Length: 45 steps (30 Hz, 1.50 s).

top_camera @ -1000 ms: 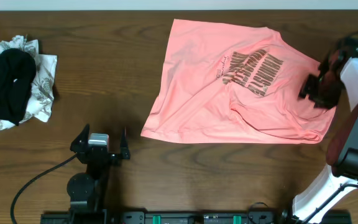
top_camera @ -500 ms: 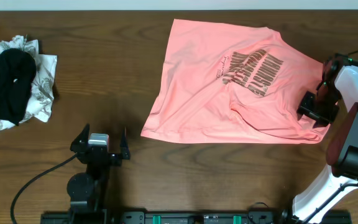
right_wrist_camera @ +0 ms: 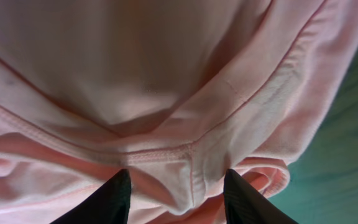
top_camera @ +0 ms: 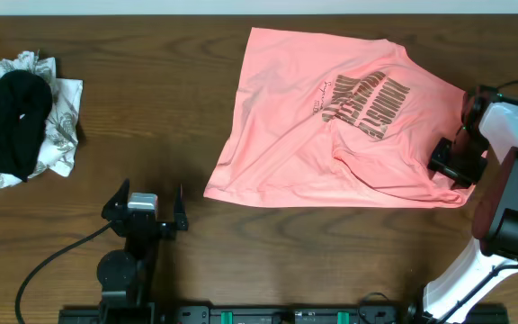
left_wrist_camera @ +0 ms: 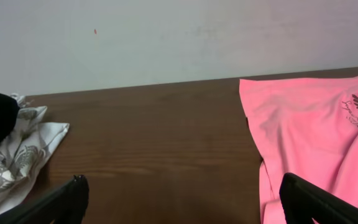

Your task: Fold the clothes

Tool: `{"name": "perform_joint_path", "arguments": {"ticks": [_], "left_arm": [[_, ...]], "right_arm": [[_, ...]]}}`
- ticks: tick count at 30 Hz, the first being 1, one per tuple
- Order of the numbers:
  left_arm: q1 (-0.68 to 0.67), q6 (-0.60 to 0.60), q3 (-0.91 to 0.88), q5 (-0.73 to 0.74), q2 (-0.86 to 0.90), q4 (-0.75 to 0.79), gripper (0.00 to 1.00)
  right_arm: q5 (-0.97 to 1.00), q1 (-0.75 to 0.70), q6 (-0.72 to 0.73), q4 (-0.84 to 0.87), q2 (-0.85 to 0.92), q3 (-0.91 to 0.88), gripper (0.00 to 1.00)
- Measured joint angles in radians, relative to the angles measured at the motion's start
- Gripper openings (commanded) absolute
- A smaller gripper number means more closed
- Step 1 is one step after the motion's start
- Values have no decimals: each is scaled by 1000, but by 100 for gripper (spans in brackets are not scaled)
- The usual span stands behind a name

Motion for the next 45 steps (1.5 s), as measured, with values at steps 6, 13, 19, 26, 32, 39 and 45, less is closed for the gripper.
{"name": "perform_joint_path", "arguments": {"ticks": [6, 13, 19, 26, 32, 39, 45], "left_arm": [[0, 0, 0, 0, 0, 0, 98], [0, 0, 0, 0, 0, 0, 98], [0, 0, 0, 0, 0, 0, 98], [0, 0, 0, 0, 0, 0, 98], [0, 0, 0, 0, 0, 0, 98], [0, 0, 0, 0, 0, 0, 98], [0, 0, 0, 0, 0, 0, 98]], "right_arm": [[2, 0, 7, 35, 0, -34, 23], [8, 0, 2, 36, 0, -35, 1], [26, 0, -2, 29, -3, -35, 1], [31, 0, -39, 18, -80, -35, 1], [48, -1, -63, 14, -159, -35, 1], [72, -29, -74, 12, -173, -35, 1], [104, -64, -76, 10, -173, -35, 1]]}}
